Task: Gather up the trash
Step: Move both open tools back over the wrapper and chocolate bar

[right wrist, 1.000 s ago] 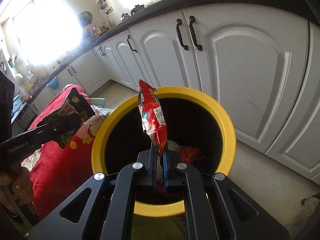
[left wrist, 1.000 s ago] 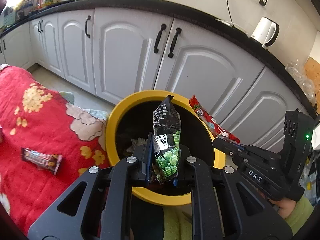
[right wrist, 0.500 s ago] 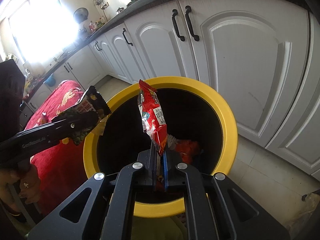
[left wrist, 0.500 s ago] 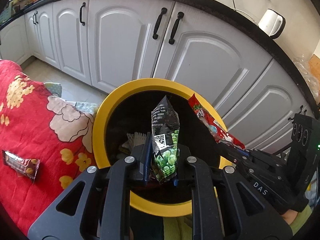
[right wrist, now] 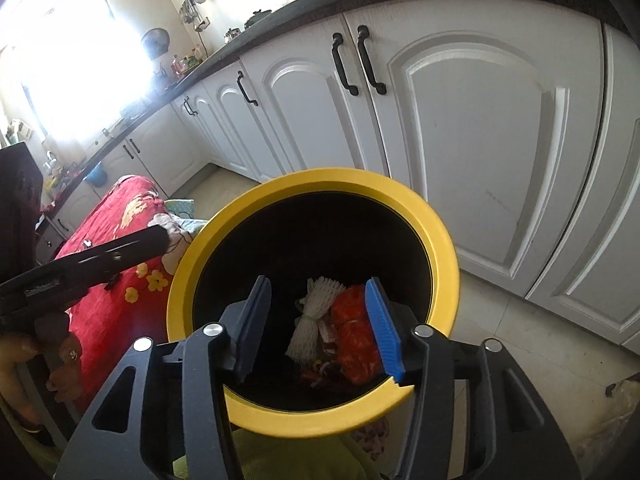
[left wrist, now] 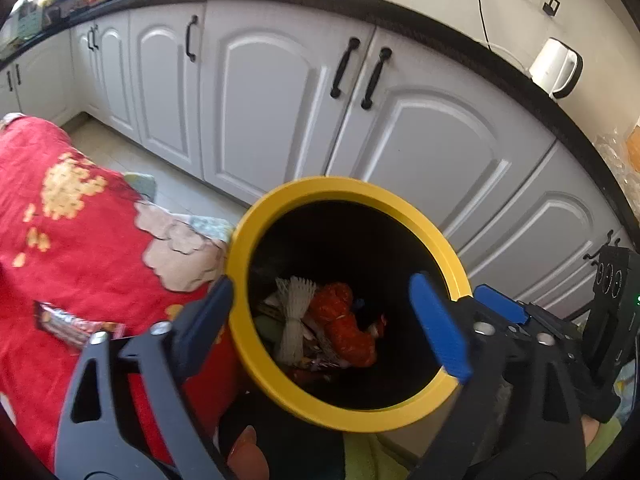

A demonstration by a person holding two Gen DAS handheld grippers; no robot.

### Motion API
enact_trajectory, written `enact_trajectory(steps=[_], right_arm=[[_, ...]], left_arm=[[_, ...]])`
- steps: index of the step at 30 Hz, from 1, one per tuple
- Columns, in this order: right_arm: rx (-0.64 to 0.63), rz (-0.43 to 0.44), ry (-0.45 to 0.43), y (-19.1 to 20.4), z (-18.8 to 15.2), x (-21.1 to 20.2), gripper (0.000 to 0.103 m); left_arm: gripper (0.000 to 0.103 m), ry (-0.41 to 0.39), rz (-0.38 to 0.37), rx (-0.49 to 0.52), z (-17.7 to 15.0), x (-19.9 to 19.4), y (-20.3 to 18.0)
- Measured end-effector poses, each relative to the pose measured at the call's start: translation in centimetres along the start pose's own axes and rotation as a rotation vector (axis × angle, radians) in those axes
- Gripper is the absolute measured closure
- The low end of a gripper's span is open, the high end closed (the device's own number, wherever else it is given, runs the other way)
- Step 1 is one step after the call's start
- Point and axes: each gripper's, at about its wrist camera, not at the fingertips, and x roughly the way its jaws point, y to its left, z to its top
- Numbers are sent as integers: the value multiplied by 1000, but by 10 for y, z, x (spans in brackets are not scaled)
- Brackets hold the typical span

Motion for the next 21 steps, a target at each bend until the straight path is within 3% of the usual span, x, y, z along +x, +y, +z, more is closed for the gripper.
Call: enact_trajectory(steps=[10,21], right_arm=[[-65,34,-48,35,8,-16,38],[-171,89,-61,88,9,-25,33]], left_arm=[[11,-89,51,-33,-2,-45,25],[11,-183,116,-71,-5,-93,60]])
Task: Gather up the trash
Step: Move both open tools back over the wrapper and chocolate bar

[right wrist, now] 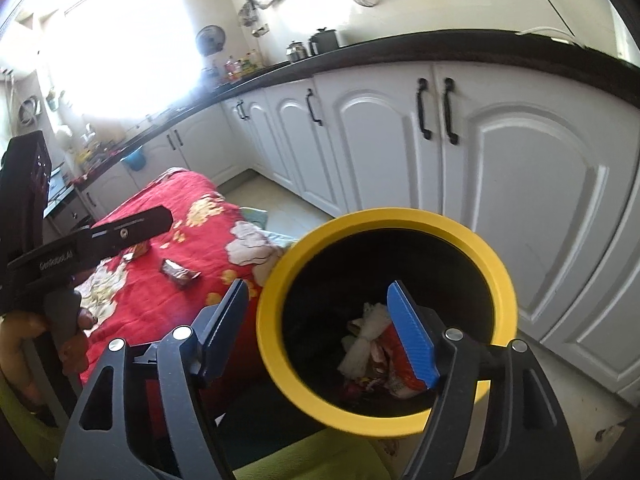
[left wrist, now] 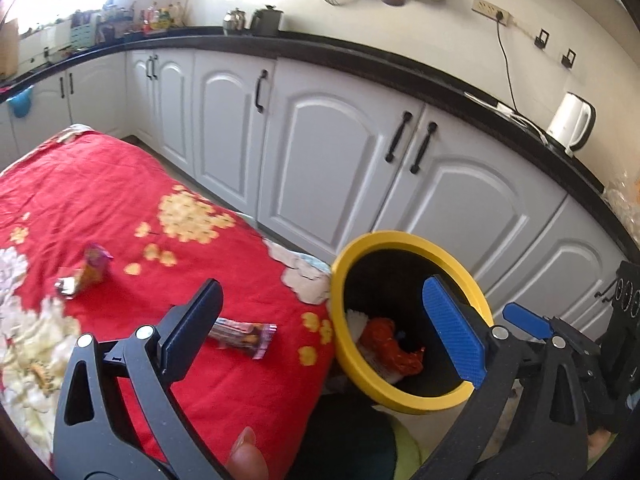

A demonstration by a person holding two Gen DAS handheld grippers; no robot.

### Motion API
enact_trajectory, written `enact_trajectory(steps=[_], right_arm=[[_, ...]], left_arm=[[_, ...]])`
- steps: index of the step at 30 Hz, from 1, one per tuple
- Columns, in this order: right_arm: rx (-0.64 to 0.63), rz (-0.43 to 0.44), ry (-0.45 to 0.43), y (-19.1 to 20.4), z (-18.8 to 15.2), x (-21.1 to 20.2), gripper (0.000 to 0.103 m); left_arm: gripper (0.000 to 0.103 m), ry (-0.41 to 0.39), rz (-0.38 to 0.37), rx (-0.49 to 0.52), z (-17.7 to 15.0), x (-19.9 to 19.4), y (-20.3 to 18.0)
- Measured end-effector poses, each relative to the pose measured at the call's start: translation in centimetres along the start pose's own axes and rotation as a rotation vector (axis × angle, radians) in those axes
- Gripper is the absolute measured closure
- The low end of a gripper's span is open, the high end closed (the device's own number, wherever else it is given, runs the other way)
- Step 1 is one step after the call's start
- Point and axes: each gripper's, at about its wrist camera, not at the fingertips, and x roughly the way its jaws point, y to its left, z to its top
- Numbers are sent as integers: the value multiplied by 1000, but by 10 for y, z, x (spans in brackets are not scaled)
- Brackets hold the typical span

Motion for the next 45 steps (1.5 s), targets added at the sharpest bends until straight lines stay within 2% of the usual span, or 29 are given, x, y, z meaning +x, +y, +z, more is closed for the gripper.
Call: enact_trajectory(steps=[14,20,27,32,37,42,45], right_arm=[[-118,77,20,68,3,13,32],[-156,107,30,96,6,27,31],[-220,129,83,126,4,56,31],[-261,124,123,139,1,80,31],[-304,110,155,147,1,106,31],[-337,103,188,156,2,133,31],[-356,101,210,160,0,145,36]], left_arm=[[11,-48,93,-52,0,-26,57],[11,-59,141,-63,-2,-33,82],[11,-50,211,-75,-6,-36,118],[11,-26,251,-64,-6,-29,144],[11,34,266,-42,-6,-10,164],[18,76,254,-27,-7,7,172],[21,98,252,-22,-7,18,175]])
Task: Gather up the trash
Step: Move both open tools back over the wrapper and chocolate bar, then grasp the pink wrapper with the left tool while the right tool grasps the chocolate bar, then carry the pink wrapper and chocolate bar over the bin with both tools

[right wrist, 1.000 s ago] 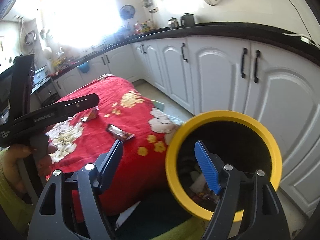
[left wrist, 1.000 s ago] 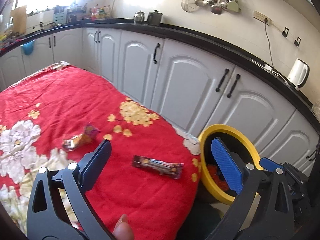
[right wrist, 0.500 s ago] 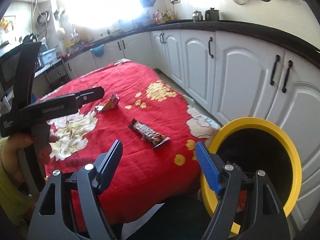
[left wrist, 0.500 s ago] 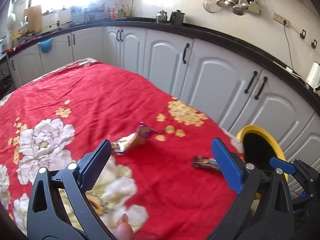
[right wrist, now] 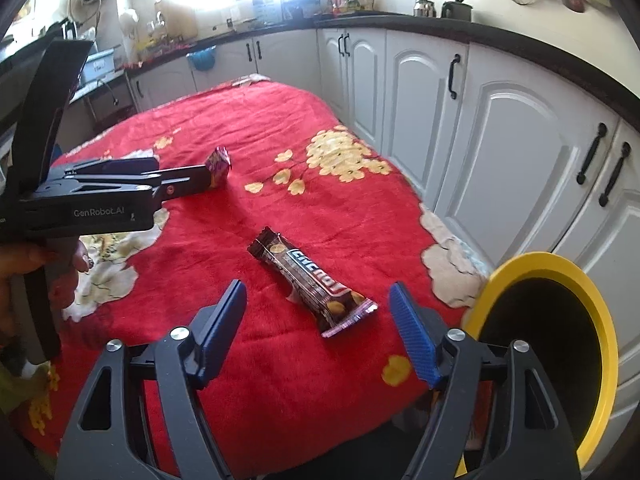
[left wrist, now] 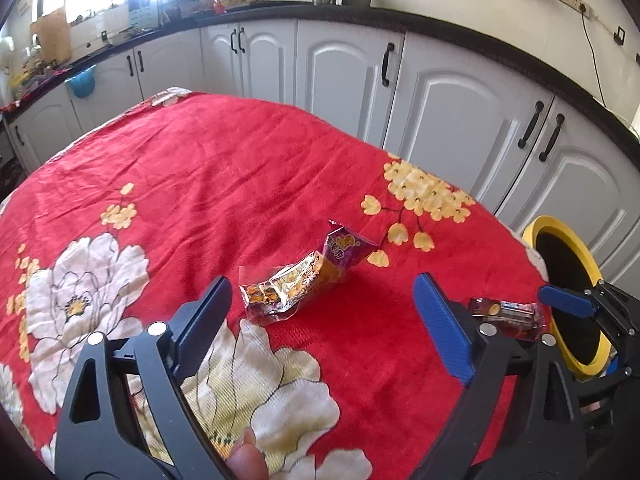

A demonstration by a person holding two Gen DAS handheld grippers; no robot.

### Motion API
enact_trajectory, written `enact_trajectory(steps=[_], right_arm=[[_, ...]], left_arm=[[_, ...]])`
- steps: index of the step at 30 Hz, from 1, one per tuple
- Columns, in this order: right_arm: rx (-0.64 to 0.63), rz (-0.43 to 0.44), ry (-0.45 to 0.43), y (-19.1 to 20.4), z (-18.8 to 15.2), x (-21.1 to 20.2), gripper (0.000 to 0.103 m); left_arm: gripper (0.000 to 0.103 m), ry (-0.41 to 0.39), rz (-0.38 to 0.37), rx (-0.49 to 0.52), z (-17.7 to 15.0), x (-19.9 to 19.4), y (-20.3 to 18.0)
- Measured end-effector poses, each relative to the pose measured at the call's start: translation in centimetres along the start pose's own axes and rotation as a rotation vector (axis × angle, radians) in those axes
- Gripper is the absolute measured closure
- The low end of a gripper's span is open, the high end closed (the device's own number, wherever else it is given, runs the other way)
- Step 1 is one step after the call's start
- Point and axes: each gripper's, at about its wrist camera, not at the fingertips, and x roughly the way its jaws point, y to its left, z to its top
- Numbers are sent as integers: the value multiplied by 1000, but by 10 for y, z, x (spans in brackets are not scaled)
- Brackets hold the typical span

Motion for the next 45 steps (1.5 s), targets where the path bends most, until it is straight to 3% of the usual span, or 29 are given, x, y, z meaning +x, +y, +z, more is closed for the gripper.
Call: enact_trajectory(steps=[5,12,17,22,24,25,34,45], right_arm=[[0,-6,4,3,-4,9,47],[17,11,-3,3,-7,4,71],[23,16,-10,6,-10,1,72],[22,21,-15,9,-14,-4,73],[25,23,-18,9,-15,-5,73],[26,23,-20,9,-16,-6,73],[58,28,-40,2,-22,-14,74],[136,-5,-89,-29,-31,-41,74]], left_arm=[[31,36,6,-16,-2,18,5],[48,57,-9,-60,-4,25,13],[64,56,-7,-72,-4,25,14],[89,54,-10,-99,-5,24,19],[91,53,-13,-102,-5,23,20],[97,53,-12,-100,-6,23,20],[99,50,-46,-91,-11,10,5],[99,15,-133,-11,-6,-14,-56]])
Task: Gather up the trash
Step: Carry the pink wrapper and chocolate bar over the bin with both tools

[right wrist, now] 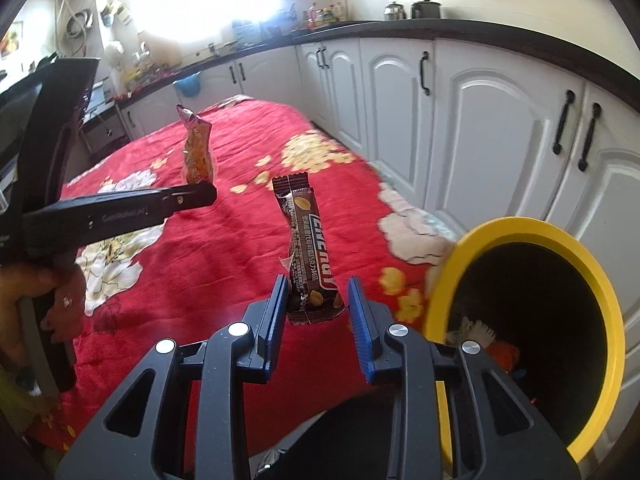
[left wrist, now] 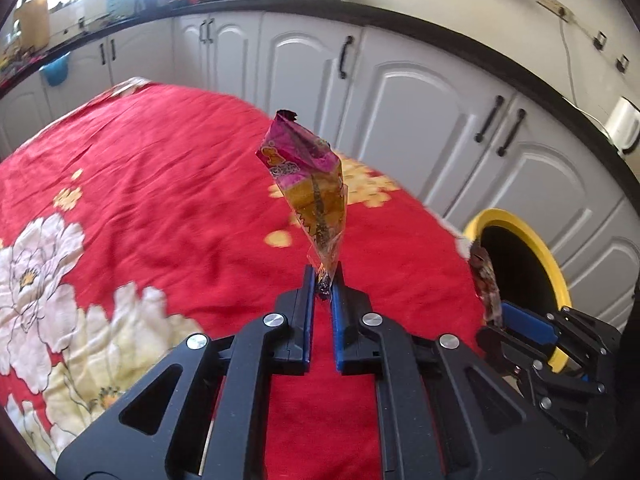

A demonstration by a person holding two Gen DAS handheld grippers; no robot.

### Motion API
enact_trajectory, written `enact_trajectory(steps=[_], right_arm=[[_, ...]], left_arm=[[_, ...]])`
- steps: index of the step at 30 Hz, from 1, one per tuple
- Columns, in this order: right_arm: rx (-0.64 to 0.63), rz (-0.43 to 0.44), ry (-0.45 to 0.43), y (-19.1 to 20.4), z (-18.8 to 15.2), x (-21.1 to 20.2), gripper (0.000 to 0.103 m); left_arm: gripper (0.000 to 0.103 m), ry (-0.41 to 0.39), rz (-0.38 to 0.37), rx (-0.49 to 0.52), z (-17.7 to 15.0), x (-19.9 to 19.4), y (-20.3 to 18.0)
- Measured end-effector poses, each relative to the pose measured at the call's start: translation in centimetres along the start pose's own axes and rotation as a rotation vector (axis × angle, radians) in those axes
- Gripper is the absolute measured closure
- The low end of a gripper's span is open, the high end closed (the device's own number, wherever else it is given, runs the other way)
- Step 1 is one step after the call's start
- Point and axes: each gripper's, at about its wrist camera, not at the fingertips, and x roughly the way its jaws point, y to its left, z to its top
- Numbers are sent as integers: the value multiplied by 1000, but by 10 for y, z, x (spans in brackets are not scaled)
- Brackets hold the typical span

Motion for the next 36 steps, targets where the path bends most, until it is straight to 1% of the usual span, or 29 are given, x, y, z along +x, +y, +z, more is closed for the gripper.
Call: enact_trajectory(steps=[5,14,25,36], right_arm=[[44,-26,-31,-23,-1,-17,74],[117,-77,-61,-65,-8,-42,74],[164,-144,-83,-106,-18,-64,74],[212,-210,-73,-148,-38,-79,74]], left_arm=[[99,-10,-32,42,5,-1,-28],[99,-25,-101,114,10,-4,-84],[99,-23,-159,165,10,0,-131],[99,3,-202,217,2,11,-170]])
